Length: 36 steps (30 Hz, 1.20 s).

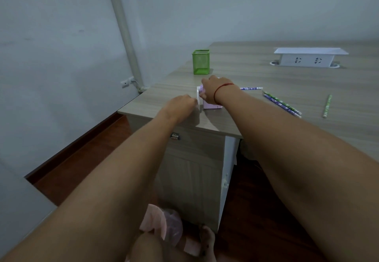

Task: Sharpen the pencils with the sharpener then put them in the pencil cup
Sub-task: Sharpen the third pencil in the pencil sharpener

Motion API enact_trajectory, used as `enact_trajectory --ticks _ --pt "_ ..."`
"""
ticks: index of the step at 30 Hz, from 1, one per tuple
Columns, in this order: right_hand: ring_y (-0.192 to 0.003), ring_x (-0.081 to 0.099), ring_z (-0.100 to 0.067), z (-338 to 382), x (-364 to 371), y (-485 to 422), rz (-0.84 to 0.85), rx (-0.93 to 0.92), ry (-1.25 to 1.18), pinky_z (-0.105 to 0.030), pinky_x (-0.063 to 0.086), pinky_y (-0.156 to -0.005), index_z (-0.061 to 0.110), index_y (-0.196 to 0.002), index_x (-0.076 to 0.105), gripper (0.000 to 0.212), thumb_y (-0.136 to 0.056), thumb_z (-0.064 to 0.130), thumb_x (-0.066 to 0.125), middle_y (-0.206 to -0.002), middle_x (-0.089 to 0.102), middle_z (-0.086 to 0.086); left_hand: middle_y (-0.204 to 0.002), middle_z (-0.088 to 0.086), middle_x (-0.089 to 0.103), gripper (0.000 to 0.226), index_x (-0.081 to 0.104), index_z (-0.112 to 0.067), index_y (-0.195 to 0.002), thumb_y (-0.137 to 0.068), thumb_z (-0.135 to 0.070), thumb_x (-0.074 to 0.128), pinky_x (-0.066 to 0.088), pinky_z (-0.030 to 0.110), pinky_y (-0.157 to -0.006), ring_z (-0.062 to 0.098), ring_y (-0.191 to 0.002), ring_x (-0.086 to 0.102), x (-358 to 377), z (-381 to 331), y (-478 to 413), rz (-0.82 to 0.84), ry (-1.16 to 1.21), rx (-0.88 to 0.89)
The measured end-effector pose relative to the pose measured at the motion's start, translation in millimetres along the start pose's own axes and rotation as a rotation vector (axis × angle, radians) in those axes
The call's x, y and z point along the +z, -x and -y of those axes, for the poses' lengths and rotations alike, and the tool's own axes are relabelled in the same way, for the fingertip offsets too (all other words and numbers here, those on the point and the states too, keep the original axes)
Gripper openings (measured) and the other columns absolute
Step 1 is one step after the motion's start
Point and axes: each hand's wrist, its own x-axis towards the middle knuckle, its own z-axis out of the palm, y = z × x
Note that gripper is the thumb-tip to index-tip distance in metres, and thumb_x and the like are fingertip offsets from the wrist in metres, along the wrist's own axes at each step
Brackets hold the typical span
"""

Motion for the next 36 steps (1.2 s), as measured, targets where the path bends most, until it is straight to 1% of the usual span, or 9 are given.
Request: enact_trajectory --ticks 5,9,12,15,21,26,28,31,36 --pt "-0.123 0.051 -0.035 -5 4 0 -0.021 -0.040 0.012 -0.042 0.044 -0.096 0.010 -0.136 0.041 0.046 -0.099 0.037 0.037 -0.139 0.046 -0.016 -0.106 0.016 0.065 0.022 0.062 -0.005 -0.108 -0.095 -0.014 0.047 0.049 0.034 -0.080 0.029 -0.094 0.063 10 2 -13 0.036 0.031 0.005" --pt "-0.126 0.047 -0.033 -5 10 -1 -0.050 -0.048 -0.026 -0.041 0.041 -0.098 0.009 -0.138 0.038 0.048 -0.099 0.036 0.035 -0.141 0.044 -0.015 -0.104 0.017 0.064 0.026 0.062 -0.005 -0.107 -0.098 -0.020 0.044 0.044 0.032 -0.074 0.028 -0.091 0.061 10 11 -26 0.078 0.042 -0.006" --pt "-0.125 0.048 -0.032 -6 13 -1 -0.070 -0.051 -0.033 -0.040 0.041 -0.098 0.009 -0.138 0.038 0.049 -0.097 0.036 0.038 -0.141 0.044 -0.014 -0.106 0.022 0.062 0.030 0.062 0.001 -0.107 -0.097 -0.019 0.042 0.044 0.039 -0.078 0.037 -0.096 0.060 1 14 -38 0.105 0.087 -0.044" --pt "-0.124 0.049 -0.032 -6 13 0 -0.080 -0.054 -0.017 -0.040 0.041 -0.097 0.008 -0.136 0.039 0.048 -0.097 0.036 0.038 -0.140 0.045 -0.014 -0.102 0.020 0.064 0.025 0.064 -0.002 -0.103 -0.095 -0.017 0.045 0.047 0.040 -0.080 0.035 -0.093 0.062 -2 21 -42 0.079 0.065 -0.027" --pt "-0.126 0.047 -0.031 -5 12 -2 -0.058 -0.051 -0.025 -0.040 0.040 -0.099 0.010 -0.138 0.037 0.049 -0.096 0.036 0.041 -0.142 0.043 -0.012 -0.084 0.017 0.063 0.016 0.062 -0.005 -0.095 -0.095 -0.013 0.048 0.050 0.042 -0.067 0.036 -0.078 0.063 1 30 -48 -0.040 0.032 0.013" --pt "-0.125 0.048 -0.031 -5 11 -1 -0.043 -0.045 -0.014 -0.039 0.041 -0.099 0.010 -0.137 0.038 0.047 -0.097 0.035 0.040 -0.141 0.043 -0.011 -0.070 0.007 0.045 0.012 0.059 -0.006 -0.096 -0.096 -0.014 0.050 0.042 0.038 -0.058 0.031 -0.068 0.058 4 32 -47 -0.083 -0.037 0.024" --pt "-0.126 0.048 -0.030 -5 10 0 -0.041 -0.041 -0.015 -0.039 0.040 -0.099 0.010 -0.137 0.037 0.047 -0.098 0.035 0.040 -0.141 0.043 -0.011 -0.071 0.008 0.047 0.012 0.059 -0.005 -0.096 -0.096 -0.013 0.050 0.042 0.038 -0.059 0.030 -0.068 0.057 4 30 -46 -0.079 -0.049 0.017" --pt "-0.127 0.047 -0.030 -5 11 0 -0.045 -0.046 -0.016 -0.038 0.040 -0.100 0.010 -0.137 0.037 0.047 -0.098 0.034 0.040 -0.142 0.042 -0.010 -0.086 0.015 0.062 0.011 0.059 -0.005 -0.095 -0.091 -0.004 0.049 0.040 0.038 -0.061 0.037 -0.081 0.062 -4 30 -46 -0.101 -0.046 -0.012" --pt "-0.128 0.046 -0.031 -4 9 -4 -0.010 -0.024 -0.013 -0.040 0.039 -0.102 0.010 -0.141 0.034 0.049 -0.098 0.034 0.038 -0.143 0.041 -0.010 -0.093 0.021 0.067 0.016 0.063 -0.004 -0.096 -0.095 -0.010 0.048 0.045 0.041 -0.063 0.041 -0.086 0.064 -29 37 -47 -0.260 -0.011 0.043"
